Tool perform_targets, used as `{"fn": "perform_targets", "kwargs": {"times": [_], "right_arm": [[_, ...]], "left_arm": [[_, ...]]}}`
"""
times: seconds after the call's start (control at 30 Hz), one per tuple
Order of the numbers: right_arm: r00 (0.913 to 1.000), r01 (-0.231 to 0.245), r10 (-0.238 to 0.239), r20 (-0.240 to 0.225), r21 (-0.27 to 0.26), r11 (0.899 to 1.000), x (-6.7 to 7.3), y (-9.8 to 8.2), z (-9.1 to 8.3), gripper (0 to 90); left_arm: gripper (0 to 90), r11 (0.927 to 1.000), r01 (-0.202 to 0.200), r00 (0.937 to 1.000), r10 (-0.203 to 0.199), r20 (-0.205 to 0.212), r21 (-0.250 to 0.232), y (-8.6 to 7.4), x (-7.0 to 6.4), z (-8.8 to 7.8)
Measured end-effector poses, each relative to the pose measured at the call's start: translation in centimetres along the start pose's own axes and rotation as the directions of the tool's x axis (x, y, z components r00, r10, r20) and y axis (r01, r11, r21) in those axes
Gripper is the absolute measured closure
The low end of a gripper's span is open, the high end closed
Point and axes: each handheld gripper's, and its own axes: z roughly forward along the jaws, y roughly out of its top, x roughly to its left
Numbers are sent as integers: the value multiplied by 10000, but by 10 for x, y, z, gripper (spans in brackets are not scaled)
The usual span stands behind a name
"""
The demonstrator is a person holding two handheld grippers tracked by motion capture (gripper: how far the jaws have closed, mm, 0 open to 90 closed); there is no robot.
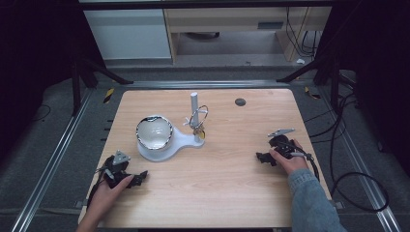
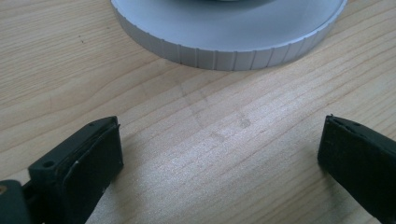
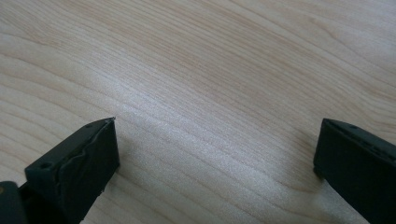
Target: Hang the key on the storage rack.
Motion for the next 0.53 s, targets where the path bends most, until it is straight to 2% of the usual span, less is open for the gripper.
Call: {"fn": "perform_targets", "kwargs": {"times": [0.07, 0.23, 0.53], "right_arm": [[10000, -70, 71, 29, -198, 9998, 1, -2, 0, 1], [9993, -291, 319, 218, -1183, 9926, 4, -13, 1, 1], [9991, -327, 357, 233, -1188, 9924, 4, -14, 0, 1]], "left_arm": [[0, 10000, -1, 10000, 1, 1, 3, 0, 0, 0], [0, 10000, 0, 10000, 0, 0, 1, 0, 0, 0], [0, 10000, 18, 10000, -18, -2, -2, 0, 0, 0]]}}
